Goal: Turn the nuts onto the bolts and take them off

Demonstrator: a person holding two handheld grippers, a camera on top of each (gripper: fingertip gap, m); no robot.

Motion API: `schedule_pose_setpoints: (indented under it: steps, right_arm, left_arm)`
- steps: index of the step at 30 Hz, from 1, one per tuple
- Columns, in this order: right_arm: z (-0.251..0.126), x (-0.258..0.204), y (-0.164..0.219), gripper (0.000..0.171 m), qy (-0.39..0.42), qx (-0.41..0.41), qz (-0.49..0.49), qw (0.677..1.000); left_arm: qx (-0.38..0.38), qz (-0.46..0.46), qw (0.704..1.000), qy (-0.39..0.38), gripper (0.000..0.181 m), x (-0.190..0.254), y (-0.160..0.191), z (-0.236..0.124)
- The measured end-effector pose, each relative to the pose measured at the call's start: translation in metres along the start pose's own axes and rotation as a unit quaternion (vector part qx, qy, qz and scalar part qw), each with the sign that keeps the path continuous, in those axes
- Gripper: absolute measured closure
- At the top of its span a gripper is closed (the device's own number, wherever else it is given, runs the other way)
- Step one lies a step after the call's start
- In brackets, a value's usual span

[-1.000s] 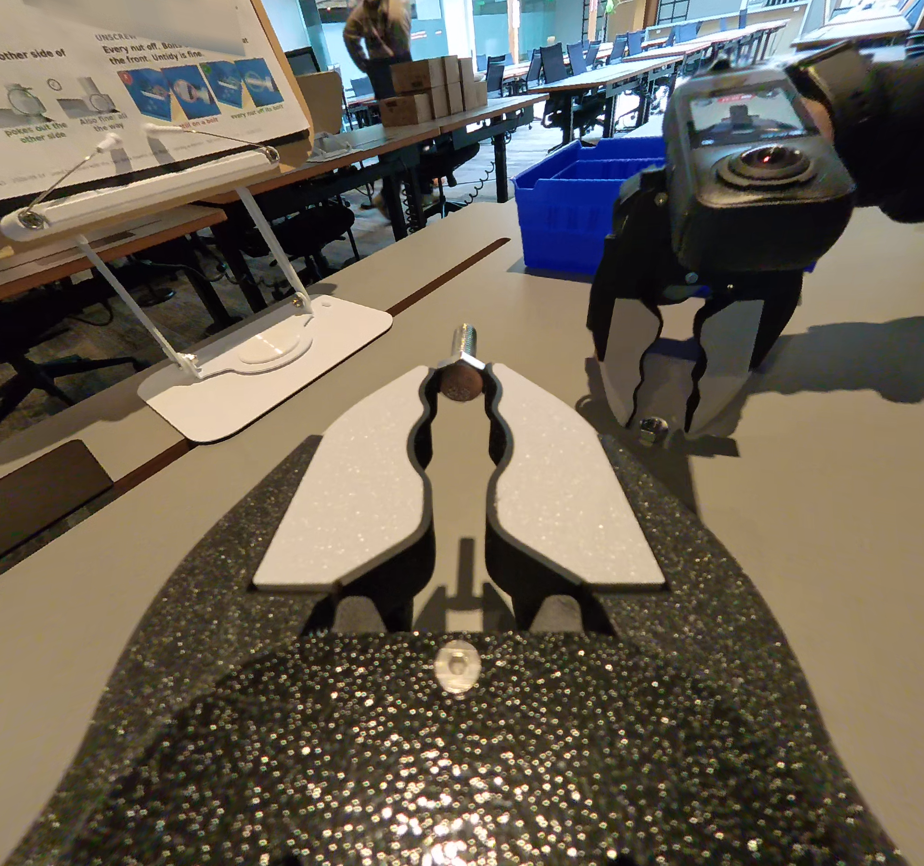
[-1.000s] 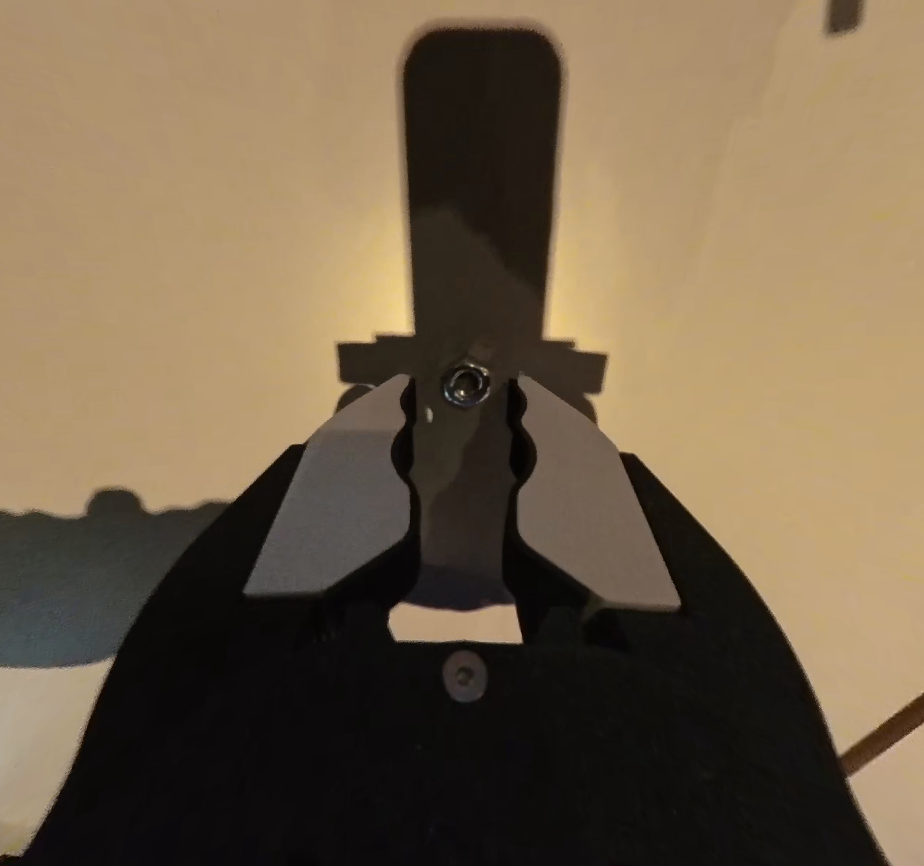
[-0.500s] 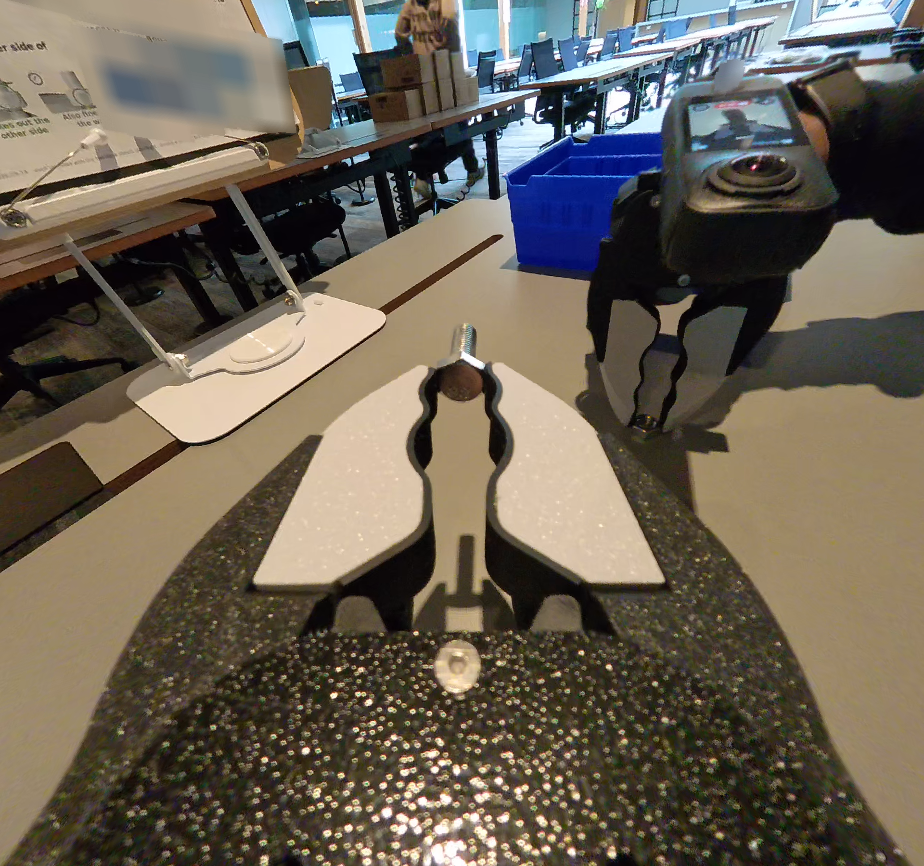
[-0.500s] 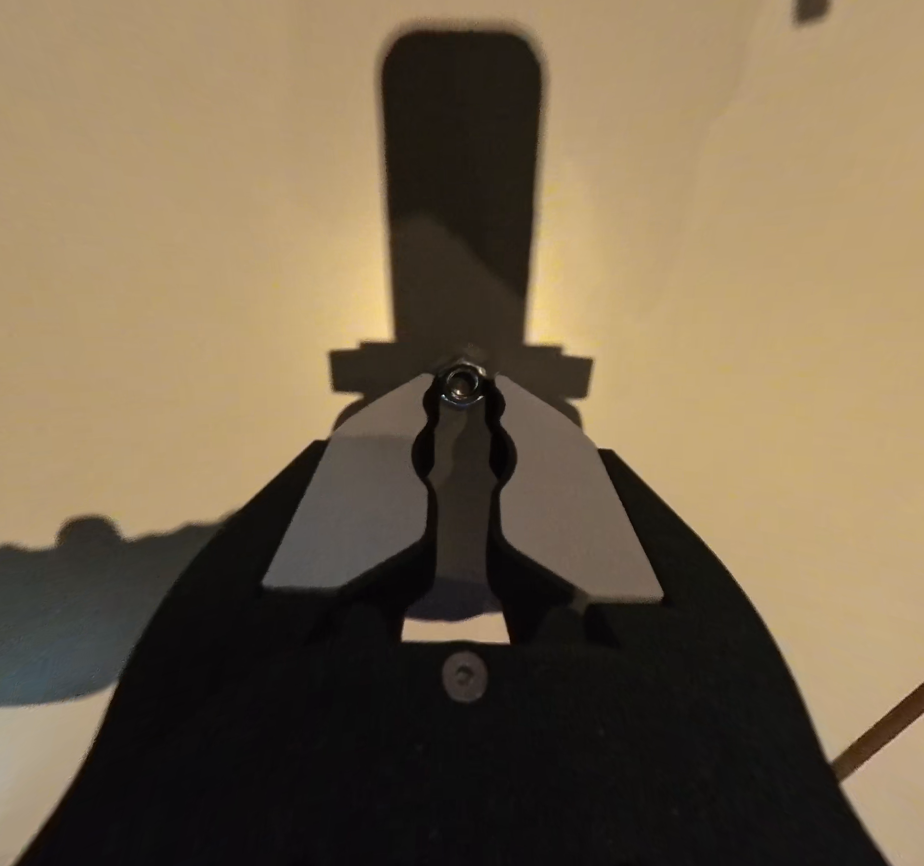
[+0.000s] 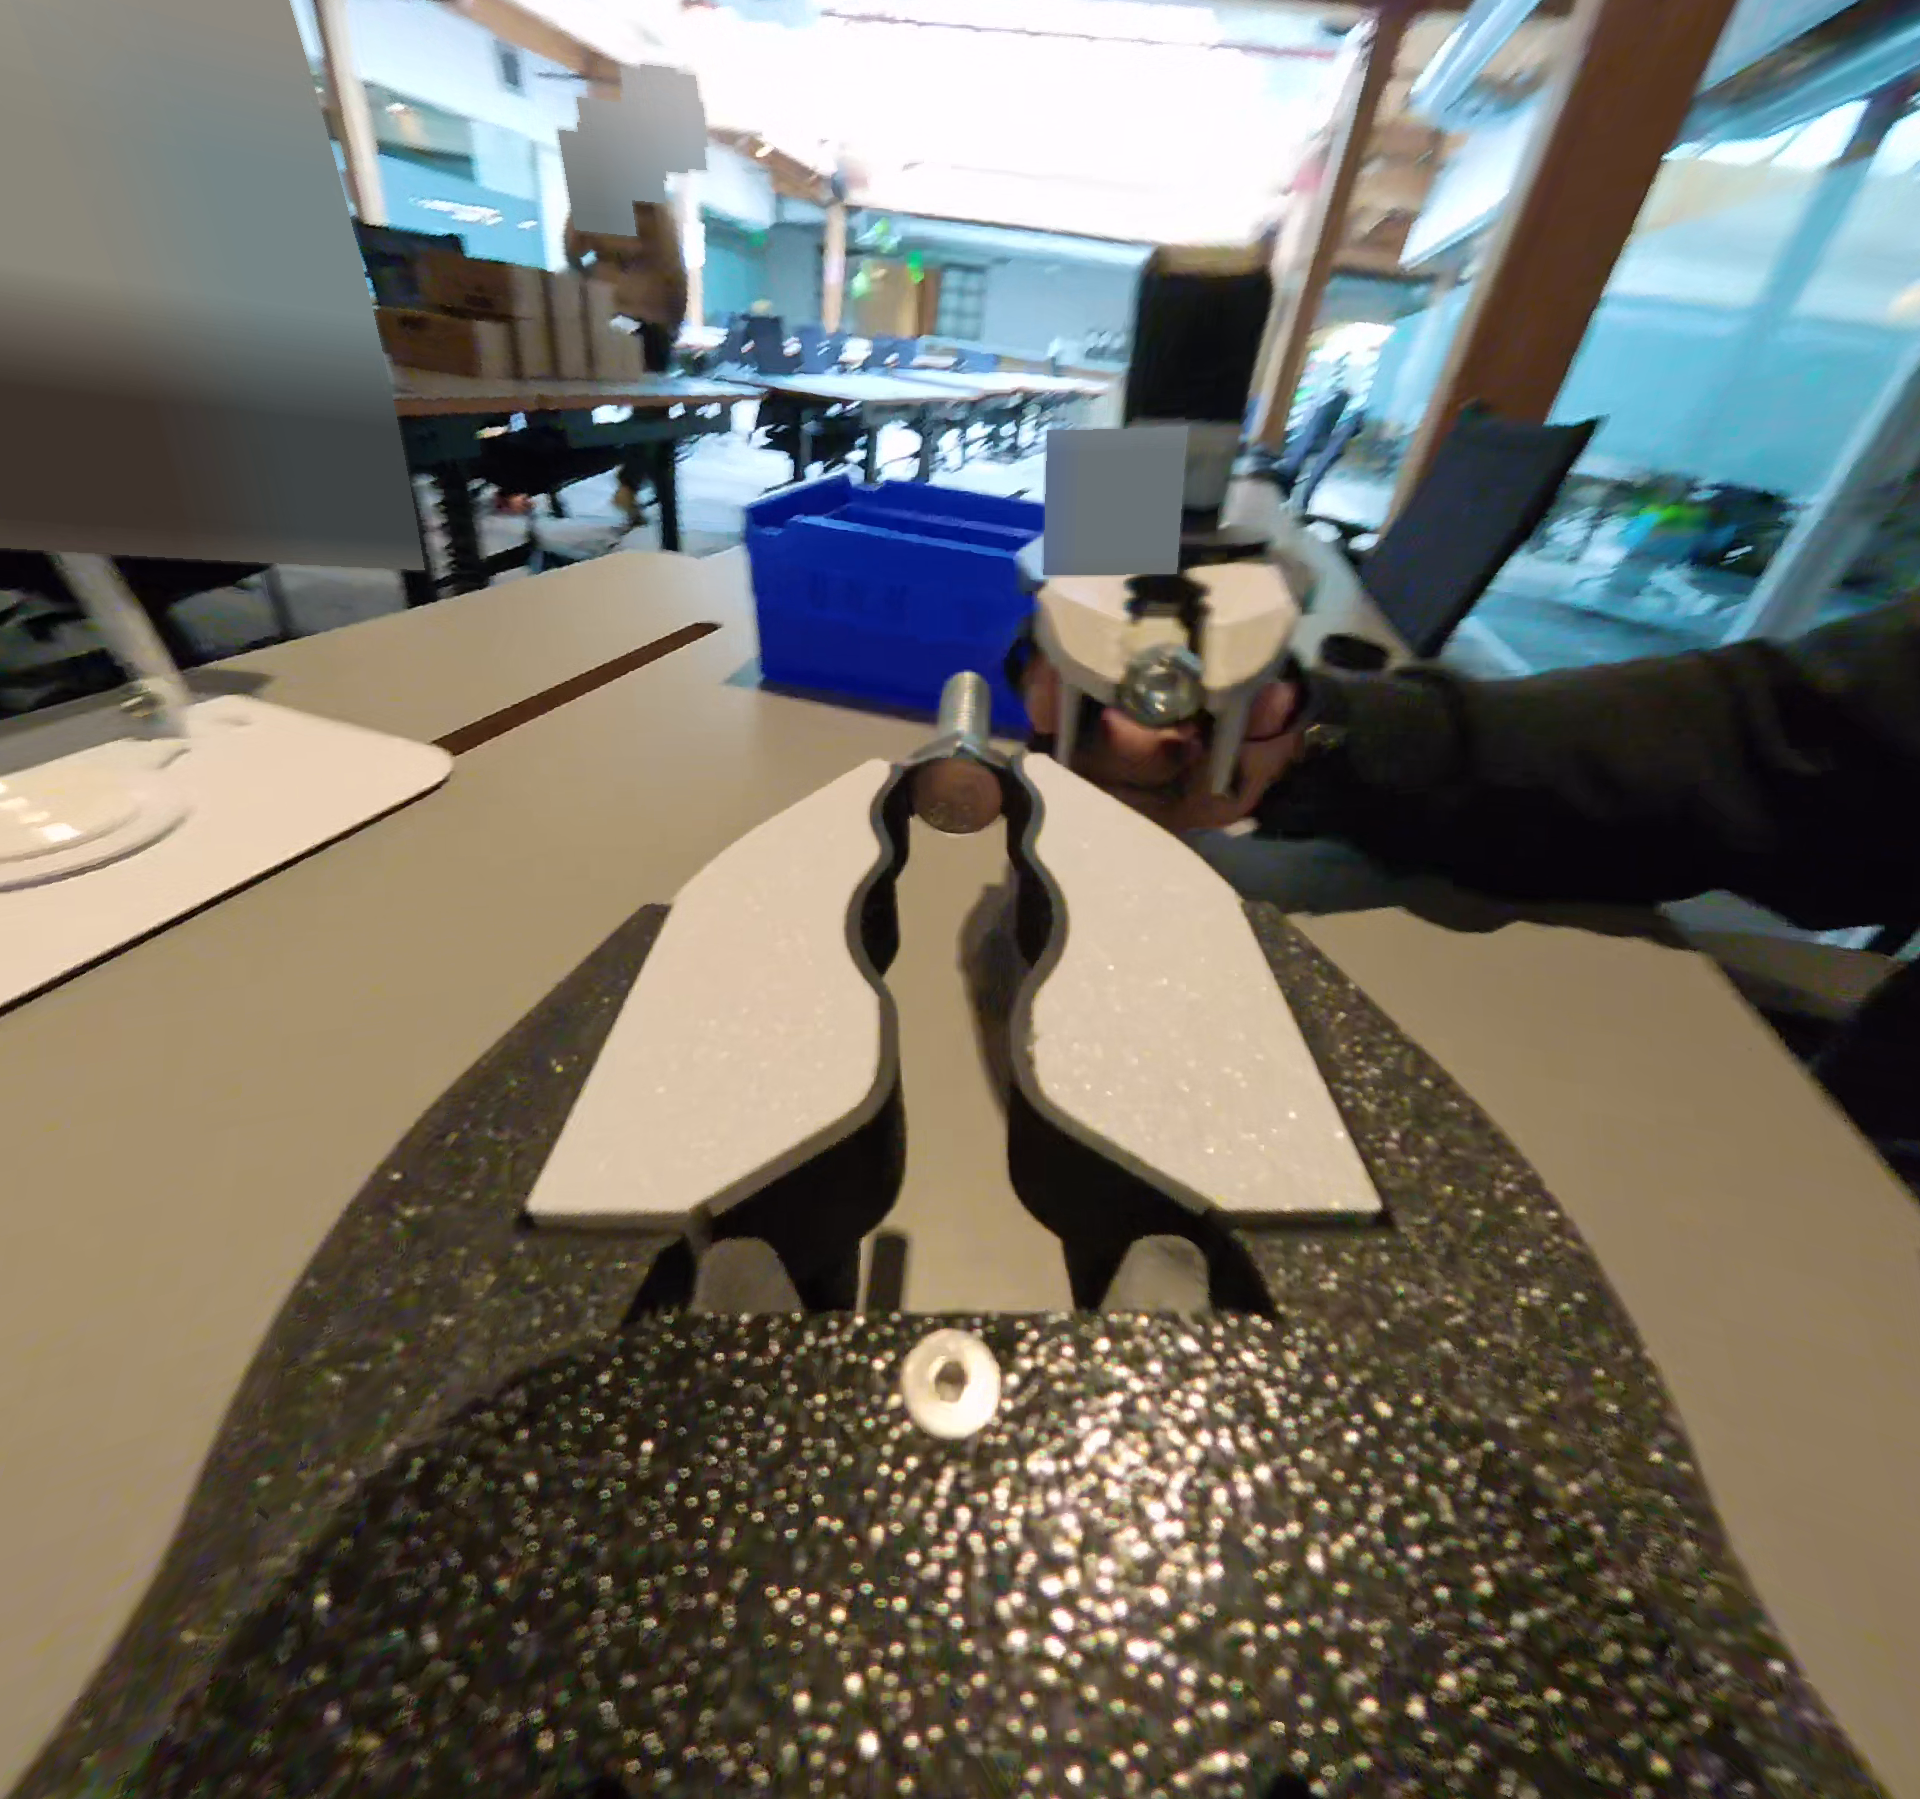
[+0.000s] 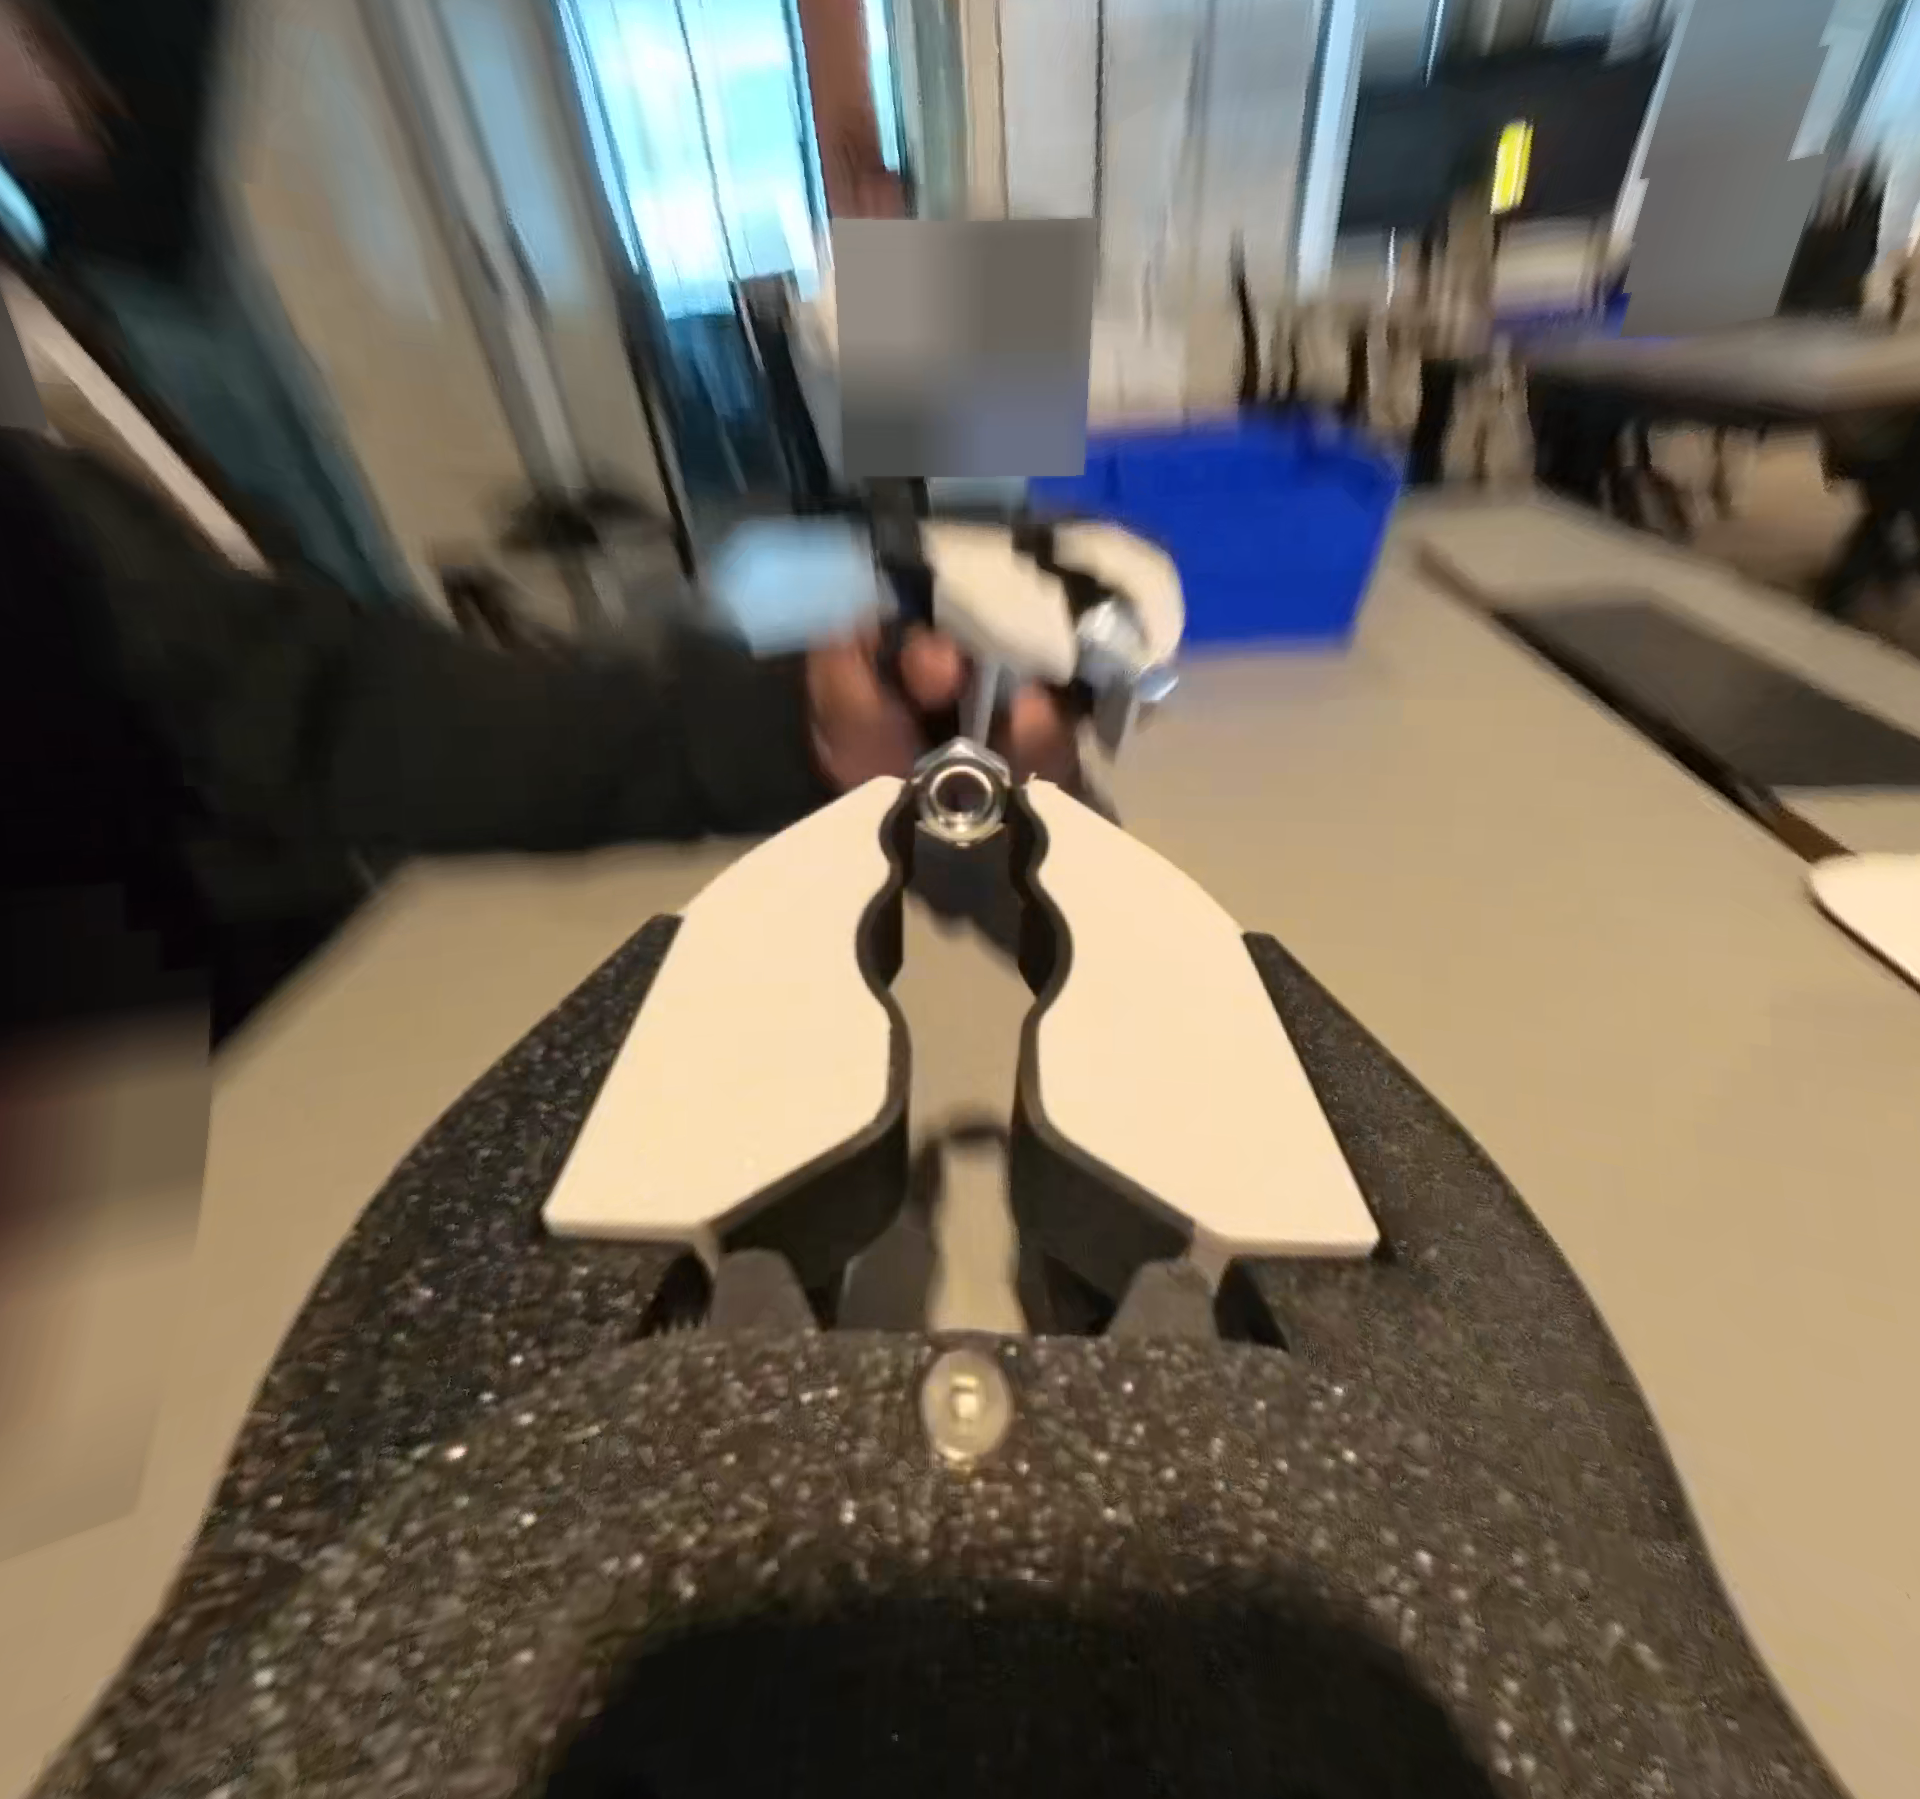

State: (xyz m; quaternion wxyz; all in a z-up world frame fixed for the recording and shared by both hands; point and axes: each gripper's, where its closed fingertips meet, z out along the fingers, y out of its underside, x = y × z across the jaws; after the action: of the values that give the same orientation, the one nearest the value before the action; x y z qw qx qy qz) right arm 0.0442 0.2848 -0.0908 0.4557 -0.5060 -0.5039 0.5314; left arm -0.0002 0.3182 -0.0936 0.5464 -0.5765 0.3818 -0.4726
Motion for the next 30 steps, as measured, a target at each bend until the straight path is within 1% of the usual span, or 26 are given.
schedule_pose_setpoints:
  steps: [2, 4, 6, 12, 17, 21, 30]
  right_arm:
    - [-0.009, 0.000, -0.014, 0.155, -0.021, 0.072, 0.035, 0.997]
    - [-0.016, -0.001, -0.023, 0.155, -0.032, 0.111, 0.041, 0.992]
    - [-0.021, -0.006, -0.030, 0.154, -0.041, 0.133, 0.032, 0.990]
    - [-0.022, -0.015, -0.035, 0.154, -0.033, 0.120, -0.029, 0.992]
    - [-0.018, -0.017, -0.034, 0.154, -0.017, 0.093, -0.062, 0.994]
    - [-0.014, -0.017, -0.028, 0.155, -0.002, 0.063, -0.090, 0.994]
    - [-0.009, -0.020, -0.024, 0.154, 0.005, 0.041, -0.112, 0.993]
  left_arm:
    - [0.027, -0.011, 0.999, 0.040, 0.164, 0.012, -0.007, 0.002]
    - [0.057, -0.026, 0.995, 0.076, 0.164, 0.023, -0.015, 0.003]
    - [0.073, -0.043, 0.991, 0.101, 0.164, 0.031, -0.019, 0.005]
    - [0.057, -0.086, 0.984, 0.146, 0.164, 0.049, -0.015, 0.019]
    - [0.038, -0.089, 0.983, 0.156, 0.164, 0.056, -0.010, 0.026]
    - [0.039, -0.089, 0.982, 0.162, 0.164, 0.059, -0.011, 0.027]
    - [0.032, -0.086, 0.983, 0.159, 0.164, 0.060, -0.008, 0.029]
